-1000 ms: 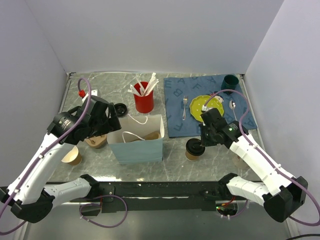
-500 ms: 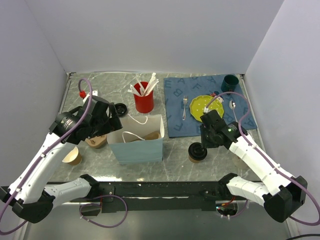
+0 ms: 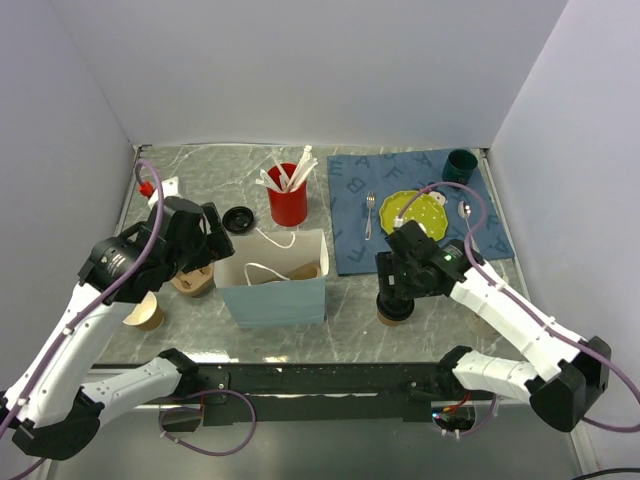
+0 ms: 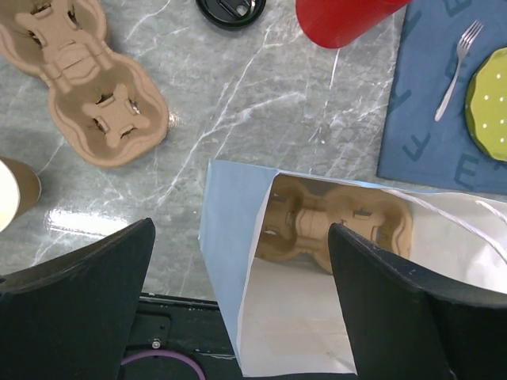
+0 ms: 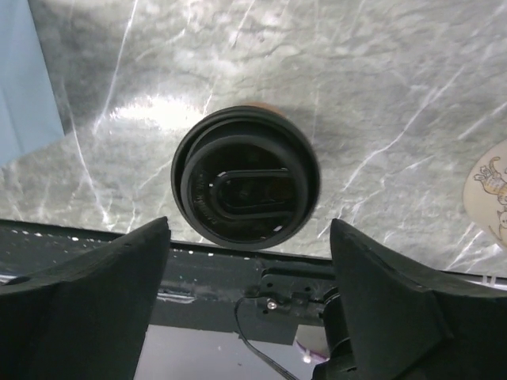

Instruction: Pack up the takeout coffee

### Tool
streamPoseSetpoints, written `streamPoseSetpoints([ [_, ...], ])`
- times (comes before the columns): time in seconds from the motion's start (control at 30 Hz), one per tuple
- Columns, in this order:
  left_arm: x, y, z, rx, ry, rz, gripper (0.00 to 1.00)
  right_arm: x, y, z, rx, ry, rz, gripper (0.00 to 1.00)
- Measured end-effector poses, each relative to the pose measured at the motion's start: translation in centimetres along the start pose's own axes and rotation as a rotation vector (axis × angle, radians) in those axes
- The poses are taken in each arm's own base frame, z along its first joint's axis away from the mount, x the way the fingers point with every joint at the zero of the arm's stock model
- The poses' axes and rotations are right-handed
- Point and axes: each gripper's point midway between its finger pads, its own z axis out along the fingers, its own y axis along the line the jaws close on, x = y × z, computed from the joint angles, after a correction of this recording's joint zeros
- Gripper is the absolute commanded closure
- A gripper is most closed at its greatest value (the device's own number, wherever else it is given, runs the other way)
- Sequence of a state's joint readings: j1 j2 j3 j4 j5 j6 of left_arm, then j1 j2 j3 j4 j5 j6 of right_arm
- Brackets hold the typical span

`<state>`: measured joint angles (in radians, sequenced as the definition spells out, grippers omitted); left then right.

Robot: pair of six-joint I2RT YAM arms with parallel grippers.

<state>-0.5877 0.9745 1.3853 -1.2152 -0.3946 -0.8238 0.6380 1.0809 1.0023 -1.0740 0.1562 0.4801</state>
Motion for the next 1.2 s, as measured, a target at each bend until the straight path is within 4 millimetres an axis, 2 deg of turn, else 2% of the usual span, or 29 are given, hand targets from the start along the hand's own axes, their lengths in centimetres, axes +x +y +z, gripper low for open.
streamPoseSetpoints([
  [0.33, -0.1, -0.1, 0.5, 0.002, -0.002, 0.067, 0.03, 0.0, 0.8, 1.8, 0.024, 0.048, -0.026, 0.10],
  [0.57, -0.2, 0.0, 0.6, -0.001, -0.005, 0.106, 0.03, 0.1, 0.8, 2.2, 0.032, 0.061, -0.032, 0.16],
  [0.73, -0.2, 0.0, 0.6, 0.004, -0.008, 0.113, 0.01, 0.7, 0.6, 2.8, 0.048, 0.085, -0.036, 0.17],
  [1.03, 0.0, -0.2, 0.6, 0.016, 0.006, 0.122, 0.10, 1.4, 0.2, 3.6, 0.063, 0.103, -0.041, 0.27],
  [1.2, 0.3, -0.2, 1.0, 0.002, 0.023, 0.127, 0.23, 1.4, 0.2, 3.6, 0.064, 0.099, -0.042, 0.33],
])
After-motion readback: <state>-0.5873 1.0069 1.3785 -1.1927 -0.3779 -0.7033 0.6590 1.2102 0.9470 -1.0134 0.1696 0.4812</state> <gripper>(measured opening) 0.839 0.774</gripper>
